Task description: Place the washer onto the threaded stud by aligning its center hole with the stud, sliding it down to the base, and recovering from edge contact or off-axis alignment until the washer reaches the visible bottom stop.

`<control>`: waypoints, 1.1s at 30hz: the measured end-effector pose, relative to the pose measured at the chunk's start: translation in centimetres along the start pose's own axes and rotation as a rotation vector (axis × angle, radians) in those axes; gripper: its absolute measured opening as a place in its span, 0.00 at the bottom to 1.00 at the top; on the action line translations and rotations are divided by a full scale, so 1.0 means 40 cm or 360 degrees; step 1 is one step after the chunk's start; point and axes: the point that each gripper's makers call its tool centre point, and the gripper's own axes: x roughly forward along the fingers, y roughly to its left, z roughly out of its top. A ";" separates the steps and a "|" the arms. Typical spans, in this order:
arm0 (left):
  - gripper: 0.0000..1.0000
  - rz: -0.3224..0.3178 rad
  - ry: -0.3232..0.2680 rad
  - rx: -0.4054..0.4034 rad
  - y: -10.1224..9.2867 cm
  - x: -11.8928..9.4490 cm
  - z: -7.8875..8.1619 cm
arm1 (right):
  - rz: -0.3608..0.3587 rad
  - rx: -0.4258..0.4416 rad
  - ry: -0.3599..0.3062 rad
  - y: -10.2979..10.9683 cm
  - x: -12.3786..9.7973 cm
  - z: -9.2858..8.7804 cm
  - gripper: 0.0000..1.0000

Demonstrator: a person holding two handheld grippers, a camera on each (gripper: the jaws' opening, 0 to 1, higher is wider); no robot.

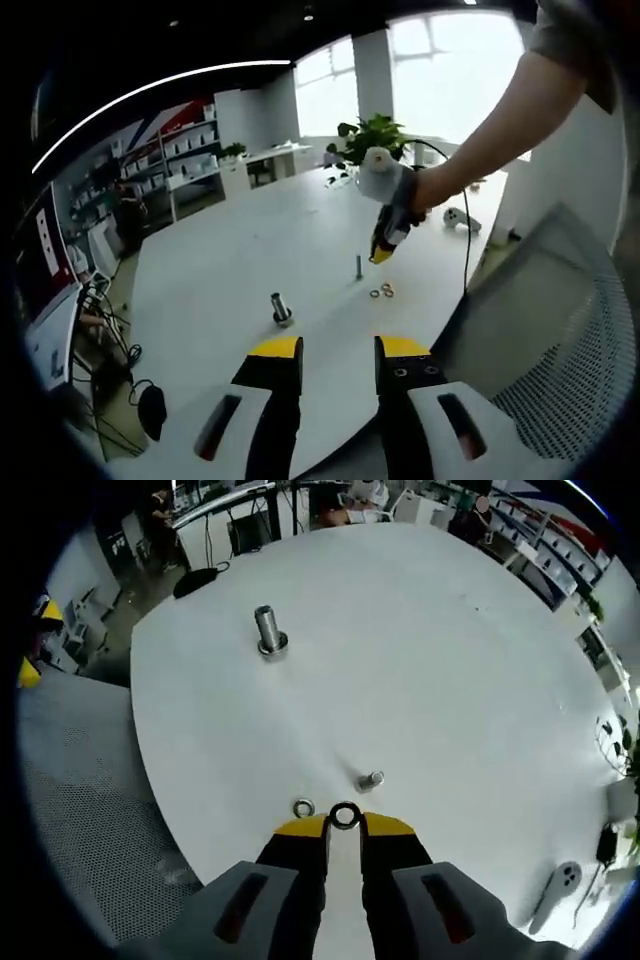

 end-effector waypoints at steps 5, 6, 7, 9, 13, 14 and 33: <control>0.27 0.0003 0.0002 0.0001 0.001 0.000 -0.001 | -0.0015 0.0002 -0.0028 -0.008 -0.002 0.014 0.13; 0.27 0.0004 0.0002 0.0000 0.002 0.000 -0.001 | -0.0017 -0.0002 -0.0031 -0.010 -0.001 0.017 0.13; 0.27 0.0004 0.0004 -0.0002 0.001 0.000 -0.001 | -0.0017 -0.0002 -0.0036 -0.012 -0.002 0.021 0.13; 0.27 0.0005 0.0005 0.0001 0.001 0.000 -0.001 | -0.0011 -0.0002 -0.0038 -0.014 0.001 0.025 0.13; 0.27 0.0001 0.0008 0.0009 0.000 0.001 -0.002 | -0.0032 -0.0020 -0.0042 -0.024 -0.001 0.034 0.13; 0.27 0.0002 0.0008 0.0008 0.001 0.000 -0.002 | -0.0038 -0.0015 -0.0047 -0.028 -0.002 0.038 0.13; 0.27 0.0003 0.0007 0.0006 0.000 -0.001 -0.002 | -0.0031 -0.0049 0.0016 -0.042 0.023 0.040 0.13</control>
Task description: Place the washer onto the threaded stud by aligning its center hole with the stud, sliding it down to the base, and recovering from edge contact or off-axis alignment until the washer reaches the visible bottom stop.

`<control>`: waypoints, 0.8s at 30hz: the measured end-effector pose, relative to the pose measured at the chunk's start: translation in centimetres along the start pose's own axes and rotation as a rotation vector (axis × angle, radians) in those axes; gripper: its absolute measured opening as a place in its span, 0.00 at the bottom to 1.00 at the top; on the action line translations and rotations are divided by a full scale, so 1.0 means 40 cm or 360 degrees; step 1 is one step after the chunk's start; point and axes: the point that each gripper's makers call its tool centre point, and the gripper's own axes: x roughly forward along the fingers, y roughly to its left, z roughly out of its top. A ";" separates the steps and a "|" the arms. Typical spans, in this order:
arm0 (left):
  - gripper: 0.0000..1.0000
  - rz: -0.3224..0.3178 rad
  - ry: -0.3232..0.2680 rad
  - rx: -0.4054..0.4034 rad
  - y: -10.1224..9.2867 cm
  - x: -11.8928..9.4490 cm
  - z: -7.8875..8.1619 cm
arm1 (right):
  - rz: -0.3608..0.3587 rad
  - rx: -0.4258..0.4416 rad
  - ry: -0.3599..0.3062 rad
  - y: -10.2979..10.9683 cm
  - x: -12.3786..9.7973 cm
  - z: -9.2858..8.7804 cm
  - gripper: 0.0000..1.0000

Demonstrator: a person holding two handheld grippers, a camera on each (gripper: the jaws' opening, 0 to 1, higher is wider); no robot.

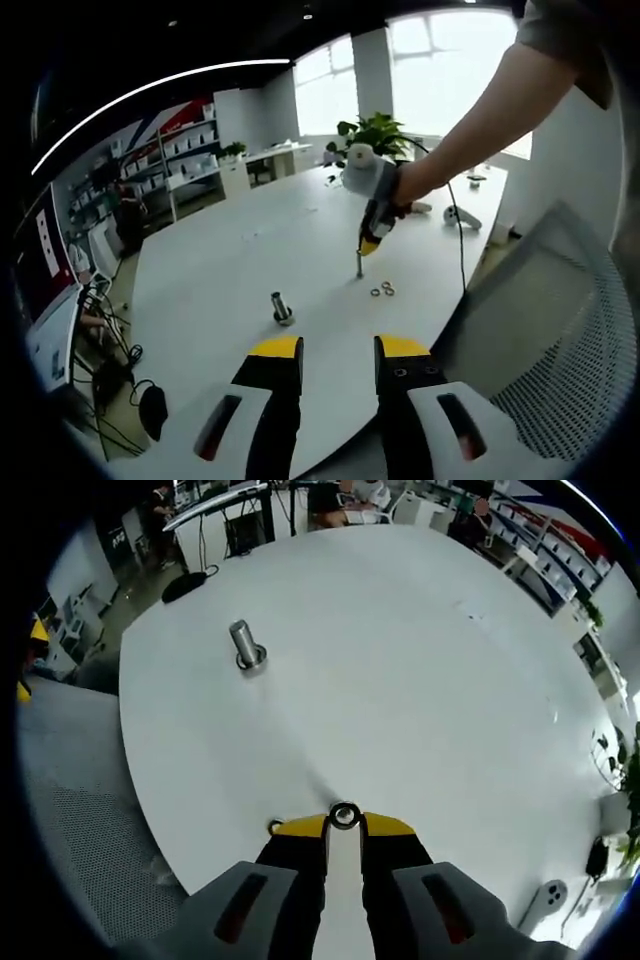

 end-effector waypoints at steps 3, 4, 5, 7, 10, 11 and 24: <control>0.27 0.0004 0.0005 0.0000 0.002 0.000 -0.002 | 0.0006 -0.0002 -0.0003 0.001 0.002 0.004 0.13; 0.27 0.0005 0.0003 0.0001 0.002 0.000 -0.001 | 0.0004 -0.0008 -0.0004 -0.001 0.004 0.005 0.13; 0.27 0.0005 0.0002 0.0000 0.002 0.000 -0.001 | 0.0003 -0.0010 -0.0005 -0.003 0.005 0.007 0.13; 0.27 0.0007 0.0006 0.0000 0.003 0.000 -0.002 | 0.0010 -0.0005 -0.0001 -0.001 0.006 0.009 0.13; 0.26 0.0009 0.0006 0.0000 0.004 0.000 -0.002 | 0.0016 -0.0020 0.0013 0.003 0.014 0.007 0.13; 0.26 0.0009 0.0010 -0.0001 0.004 0.000 -0.003 | 0.0021 -0.0025 0.0022 0.004 0.018 0.004 0.13; 0.26 0.0021 0.0009 -0.0002 0.007 0.000 -0.004 | 0.0041 -0.0055 0.0093 0.009 0.054 -0.017 0.13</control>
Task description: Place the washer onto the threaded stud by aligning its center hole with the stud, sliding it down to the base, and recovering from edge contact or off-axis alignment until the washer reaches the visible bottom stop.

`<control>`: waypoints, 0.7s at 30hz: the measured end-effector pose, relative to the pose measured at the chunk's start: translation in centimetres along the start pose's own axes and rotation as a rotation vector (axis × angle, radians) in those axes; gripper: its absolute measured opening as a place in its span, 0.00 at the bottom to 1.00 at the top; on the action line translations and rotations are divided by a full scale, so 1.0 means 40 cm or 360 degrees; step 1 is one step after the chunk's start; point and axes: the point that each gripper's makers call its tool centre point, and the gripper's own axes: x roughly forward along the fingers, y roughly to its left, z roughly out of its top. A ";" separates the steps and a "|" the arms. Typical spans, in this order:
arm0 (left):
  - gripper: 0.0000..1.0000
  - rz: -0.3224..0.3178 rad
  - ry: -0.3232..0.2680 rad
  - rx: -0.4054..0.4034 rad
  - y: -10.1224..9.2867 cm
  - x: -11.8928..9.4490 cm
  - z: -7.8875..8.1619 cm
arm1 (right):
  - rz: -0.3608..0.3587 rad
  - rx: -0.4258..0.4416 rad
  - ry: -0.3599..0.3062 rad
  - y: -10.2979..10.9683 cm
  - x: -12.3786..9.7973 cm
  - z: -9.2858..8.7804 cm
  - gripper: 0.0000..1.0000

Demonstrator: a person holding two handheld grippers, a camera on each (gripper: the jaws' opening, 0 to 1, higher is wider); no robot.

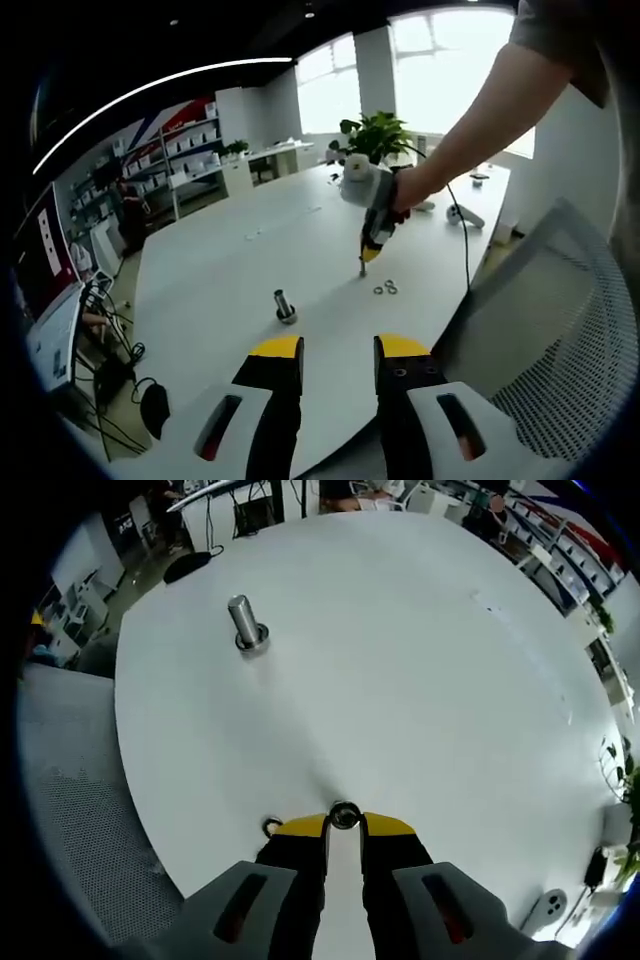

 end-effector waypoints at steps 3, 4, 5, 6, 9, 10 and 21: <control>0.26 -0.0001 0.0008 -0.0006 0.000 0.000 -0.002 | 0.0006 0.0009 0.0010 -0.002 0.014 -0.004 0.13; 0.26 -0.0001 0.0007 -0.0004 0.000 0.001 -0.002 | 0.0014 0.0016 0.0016 -0.002 0.021 -0.006 0.13; 0.26 0.0000 0.0009 -0.0002 0.000 0.001 -0.002 | 0.0017 0.0019 0.0021 -0.001 0.025 -0.007 0.13; 0.26 0.0000 0.0013 -0.0001 0.000 0.001 -0.003 | 0.0018 0.0018 0.0023 0.001 0.029 -0.008 0.13; 0.26 0.0004 0.0015 -0.0002 0.001 0.000 -0.003 | 0.0028 0.0027 0.0034 0.004 0.036 -0.011 0.13; 0.26 0.0004 0.0017 -0.0003 0.001 0.001 -0.004 | 0.0030 0.0027 0.0037 0.006 0.039 -0.012 0.13; 0.26 0.0014 0.0020 -0.0001 0.005 -0.001 -0.005 | 0.0031 0.0033 0.0059 0.012 0.063 -0.032 0.14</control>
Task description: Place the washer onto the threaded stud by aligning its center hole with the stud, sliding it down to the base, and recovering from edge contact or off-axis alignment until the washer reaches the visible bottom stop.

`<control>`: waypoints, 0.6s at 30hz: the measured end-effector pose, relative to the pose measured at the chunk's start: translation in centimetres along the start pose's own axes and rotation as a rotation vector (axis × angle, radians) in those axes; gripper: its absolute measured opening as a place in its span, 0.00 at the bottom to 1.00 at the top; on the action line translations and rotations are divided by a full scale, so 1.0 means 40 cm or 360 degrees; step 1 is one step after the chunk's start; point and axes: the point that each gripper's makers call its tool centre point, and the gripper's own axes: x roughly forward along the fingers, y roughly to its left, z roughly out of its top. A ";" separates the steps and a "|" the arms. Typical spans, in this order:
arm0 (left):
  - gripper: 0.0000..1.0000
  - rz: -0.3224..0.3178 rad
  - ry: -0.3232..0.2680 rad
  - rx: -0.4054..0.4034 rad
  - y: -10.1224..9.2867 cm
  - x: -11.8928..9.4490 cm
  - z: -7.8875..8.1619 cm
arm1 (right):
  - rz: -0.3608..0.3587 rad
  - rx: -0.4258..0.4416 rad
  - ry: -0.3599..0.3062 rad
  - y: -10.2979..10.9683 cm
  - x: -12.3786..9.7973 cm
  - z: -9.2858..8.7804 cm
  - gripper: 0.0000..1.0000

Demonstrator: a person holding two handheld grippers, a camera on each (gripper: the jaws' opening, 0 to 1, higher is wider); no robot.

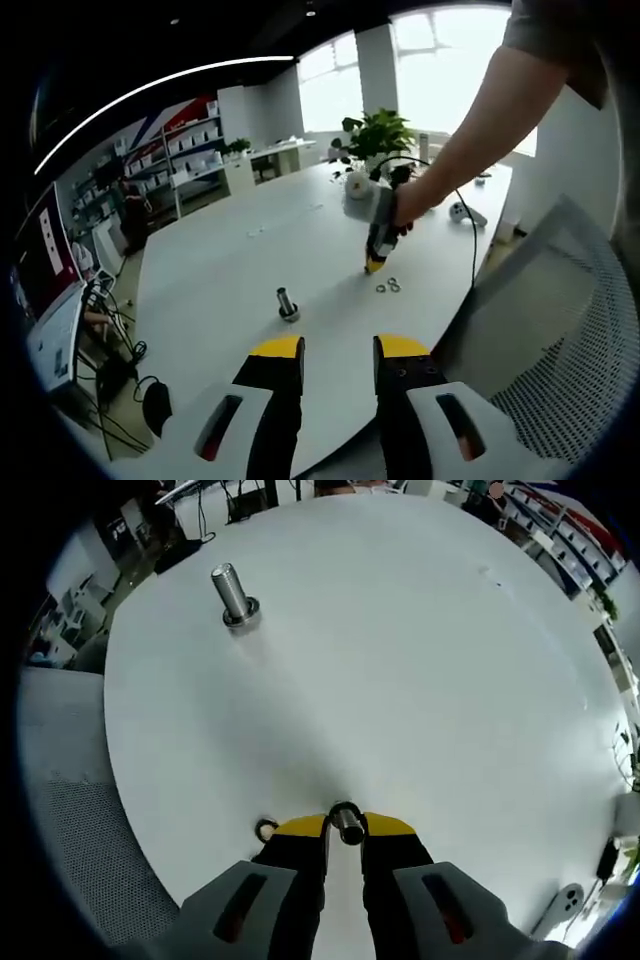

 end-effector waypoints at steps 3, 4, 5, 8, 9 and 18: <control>0.26 0.0001 0.0002 0.0002 0.000 0.000 0.000 | 0.0004 -0.0005 0.0015 0.002 0.005 -0.007 0.14; 0.26 0.0002 0.0001 0.0002 0.000 0.001 0.000 | 0.0000 -0.0001 -0.0002 -0.001 0.004 -0.003 0.14; 0.26 0.0001 0.0001 -0.0001 0.000 0.001 0.000 | 0.0000 0.0005 -0.0001 -0.001 0.003 -0.002 0.14; 0.26 -0.0001 0.0001 -0.0002 0.000 0.001 0.000 | 0.0005 0.0023 -0.0004 -0.006 0.005 -0.002 0.14; 0.26 -0.0002 -0.0001 -0.0002 0.000 0.001 0.001 | 0.0003 0.0028 -0.0005 -0.006 0.007 -0.002 0.14; 0.26 -0.0003 -0.0007 -0.0004 0.001 0.001 0.003 | -0.0004 0.0067 -0.0004 -0.011 0.006 -0.009 0.19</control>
